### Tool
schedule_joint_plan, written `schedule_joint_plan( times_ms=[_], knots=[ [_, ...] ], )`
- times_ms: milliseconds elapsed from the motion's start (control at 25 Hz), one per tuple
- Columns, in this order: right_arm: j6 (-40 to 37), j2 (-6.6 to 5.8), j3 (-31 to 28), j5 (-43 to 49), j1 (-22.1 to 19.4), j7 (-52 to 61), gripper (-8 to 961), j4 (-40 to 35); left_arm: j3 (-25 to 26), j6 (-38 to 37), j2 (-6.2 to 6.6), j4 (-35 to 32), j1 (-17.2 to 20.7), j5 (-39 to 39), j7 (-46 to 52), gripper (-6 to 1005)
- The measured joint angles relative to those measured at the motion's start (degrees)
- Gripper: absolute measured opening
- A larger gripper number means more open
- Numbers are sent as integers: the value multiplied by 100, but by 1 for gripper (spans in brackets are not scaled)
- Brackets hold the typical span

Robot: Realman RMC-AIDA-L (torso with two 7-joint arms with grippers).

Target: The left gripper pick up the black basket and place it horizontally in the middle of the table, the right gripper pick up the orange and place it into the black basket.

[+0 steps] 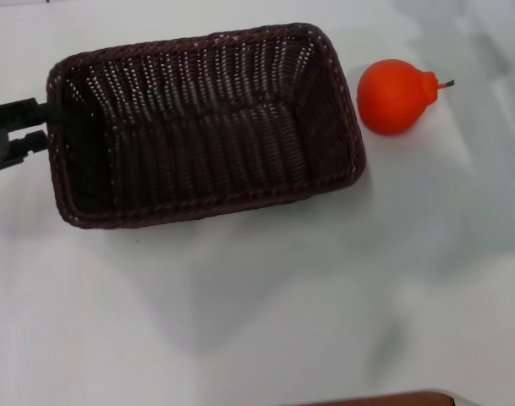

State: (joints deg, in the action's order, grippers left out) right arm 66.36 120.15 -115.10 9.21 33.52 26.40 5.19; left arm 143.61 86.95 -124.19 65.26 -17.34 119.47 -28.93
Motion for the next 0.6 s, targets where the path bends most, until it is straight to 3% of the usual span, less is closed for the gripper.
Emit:
schedule_joint_plan(
  times_ms=[80, 200, 360, 400, 480, 600],
  knots=[
    [0, 0, 21, 28, -1, 1, 941, 1, 28, 4, 14, 0, 45, -33, -49, 521],
    [0, -11, 128, 48, 3, 25, 941, 21, 212, -8, 48, 0, 71, -60, -276, 543],
    [-119, -152, 762, 106, -64, 514, 941, 301, 793, 56, 100, -3, 33, -307, -1169, 572],
    [-200, -224, 980, 209, -105, 731, 941, 438, 899, 86, 109, 2, 26, -430, -1375, 579],
    [-396, -481, 1444, 634, -200, 1395, 941, 795, 1049, 214, 92, 33, 60, -1063, -2239, 594],
    [-530, -974, 1830, 1713, -278, 2772, 941, 1317, 1128, 257, 14, -121, 157, -2007, -3609, 610]
  ],
)
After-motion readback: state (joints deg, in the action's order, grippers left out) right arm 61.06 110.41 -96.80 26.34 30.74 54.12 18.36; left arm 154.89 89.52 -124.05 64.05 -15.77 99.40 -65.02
